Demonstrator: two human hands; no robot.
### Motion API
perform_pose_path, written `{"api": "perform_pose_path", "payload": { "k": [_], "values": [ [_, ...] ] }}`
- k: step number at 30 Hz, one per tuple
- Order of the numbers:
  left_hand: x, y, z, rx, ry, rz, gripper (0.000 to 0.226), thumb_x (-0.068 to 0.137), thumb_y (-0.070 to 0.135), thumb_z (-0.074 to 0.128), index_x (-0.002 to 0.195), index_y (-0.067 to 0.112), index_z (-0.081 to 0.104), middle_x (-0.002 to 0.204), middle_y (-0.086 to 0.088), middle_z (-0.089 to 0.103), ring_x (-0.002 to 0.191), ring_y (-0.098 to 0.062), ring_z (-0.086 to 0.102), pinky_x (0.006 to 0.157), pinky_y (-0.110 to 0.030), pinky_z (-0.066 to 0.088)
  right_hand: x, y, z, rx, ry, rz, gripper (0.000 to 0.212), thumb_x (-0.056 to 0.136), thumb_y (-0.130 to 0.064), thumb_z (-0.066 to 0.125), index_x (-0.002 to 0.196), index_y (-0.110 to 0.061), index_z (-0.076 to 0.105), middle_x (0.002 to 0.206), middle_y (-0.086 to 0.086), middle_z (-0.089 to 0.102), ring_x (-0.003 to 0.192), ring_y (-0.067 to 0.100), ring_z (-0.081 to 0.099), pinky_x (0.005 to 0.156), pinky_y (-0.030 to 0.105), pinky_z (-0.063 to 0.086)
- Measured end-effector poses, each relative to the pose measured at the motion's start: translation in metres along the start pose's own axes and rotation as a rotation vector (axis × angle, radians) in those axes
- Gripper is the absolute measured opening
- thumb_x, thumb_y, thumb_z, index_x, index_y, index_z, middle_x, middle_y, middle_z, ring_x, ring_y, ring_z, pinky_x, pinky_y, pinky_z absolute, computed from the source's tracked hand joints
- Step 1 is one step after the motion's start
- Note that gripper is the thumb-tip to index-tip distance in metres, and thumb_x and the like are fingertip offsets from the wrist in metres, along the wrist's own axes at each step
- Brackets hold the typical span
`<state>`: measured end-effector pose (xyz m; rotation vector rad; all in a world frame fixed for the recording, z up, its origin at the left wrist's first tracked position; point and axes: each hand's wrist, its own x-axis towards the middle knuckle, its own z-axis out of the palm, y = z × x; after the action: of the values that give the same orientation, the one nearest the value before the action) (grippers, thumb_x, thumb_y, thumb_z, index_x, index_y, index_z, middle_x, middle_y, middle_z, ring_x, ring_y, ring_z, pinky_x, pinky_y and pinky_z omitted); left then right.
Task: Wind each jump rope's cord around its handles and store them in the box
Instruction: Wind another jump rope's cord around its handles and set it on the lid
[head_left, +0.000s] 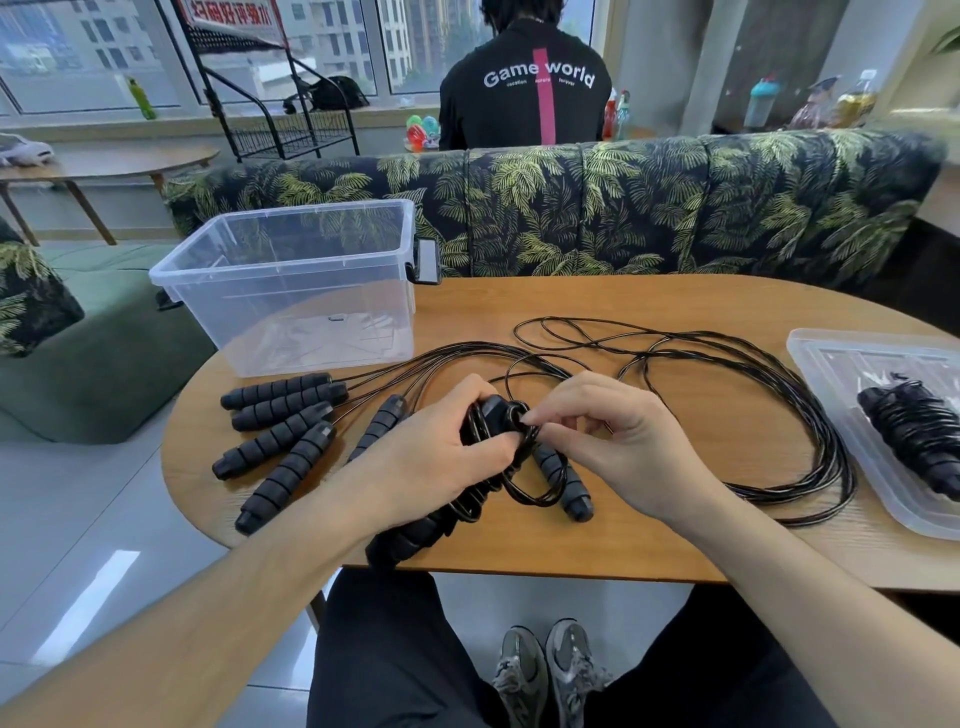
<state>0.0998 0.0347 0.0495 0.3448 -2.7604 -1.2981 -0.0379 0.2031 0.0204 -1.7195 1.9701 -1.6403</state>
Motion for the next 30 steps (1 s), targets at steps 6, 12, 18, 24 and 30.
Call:
{"api": "perform_pose_path", "payload": {
  "k": [6, 12, 18, 24, 30],
  "values": [
    [0.001, -0.005, 0.001, 0.184, 0.086, -0.034, 0.022, 0.094, 0.056, 0.057, 0.105, 0.041, 0.046, 0.085, 0.004, 0.068, 0.071, -0.008, 0.066, 0.069, -0.039, 0.059, -0.004, -0.009, 0.007, -0.309, -0.038, 0.114, 0.026, 0.095, -0.012, 0.066, 0.111, -0.032, 0.074, 0.103, -0.014, 0.063, 0.089, 0.003, 0.059, 0.074, 0.009, 0.042],
    [0.007, 0.000, 0.005, 0.273, 0.144, -0.073, 0.027, 0.095, 0.054, 0.057, 0.111, 0.036, 0.045, 0.086, 0.005, 0.066, 0.072, -0.008, 0.065, 0.060, -0.027, 0.055, 0.007, -0.018, 0.014, -0.051, -0.052, 0.376, 0.022, 0.092, -0.016, 0.066, 0.096, -0.037, 0.068, 0.105, -0.011, 0.056, 0.084, 0.005, 0.057, 0.073, 0.010, 0.044],
    [0.011, 0.002, 0.007, 0.271, 0.092, -0.108, 0.036, 0.086, 0.056, 0.062, 0.111, 0.038, 0.042, 0.086, 0.003, 0.067, 0.074, -0.016, 0.067, 0.064, -0.039, 0.061, 0.015, -0.013, 0.017, 0.035, 0.093, 0.446, 0.010, 0.084, -0.040, 0.076, 0.080, -0.032, 0.072, 0.100, -0.008, 0.056, 0.074, 0.001, 0.048, 0.073, 0.019, 0.042],
    [0.019, 0.003, 0.004, 0.316, 0.137, -0.087, 0.062, 0.064, 0.086, 0.062, 0.105, 0.043, 0.046, 0.089, 0.013, 0.067, 0.077, -0.008, 0.066, 0.069, -0.040, 0.059, 0.019, -0.017, 0.018, 0.036, 0.003, 0.279, 0.013, 0.095, -0.034, 0.066, 0.082, -0.036, 0.067, 0.110, -0.016, 0.056, 0.100, 0.000, 0.051, 0.086, 0.020, 0.038],
    [0.041, -0.013, -0.003, 0.260, 0.155, -0.075, 0.048, 0.075, 0.078, 0.061, 0.103, 0.039, 0.061, 0.089, 0.013, 0.072, 0.080, -0.009, 0.069, 0.072, -0.040, 0.059, 0.026, -0.021, 0.018, 0.197, -0.051, 0.282, 0.018, 0.098, -0.031, 0.052, 0.093, -0.017, 0.063, 0.119, -0.008, 0.071, 0.118, 0.012, 0.061, 0.102, 0.034, 0.046]
  ]
}}
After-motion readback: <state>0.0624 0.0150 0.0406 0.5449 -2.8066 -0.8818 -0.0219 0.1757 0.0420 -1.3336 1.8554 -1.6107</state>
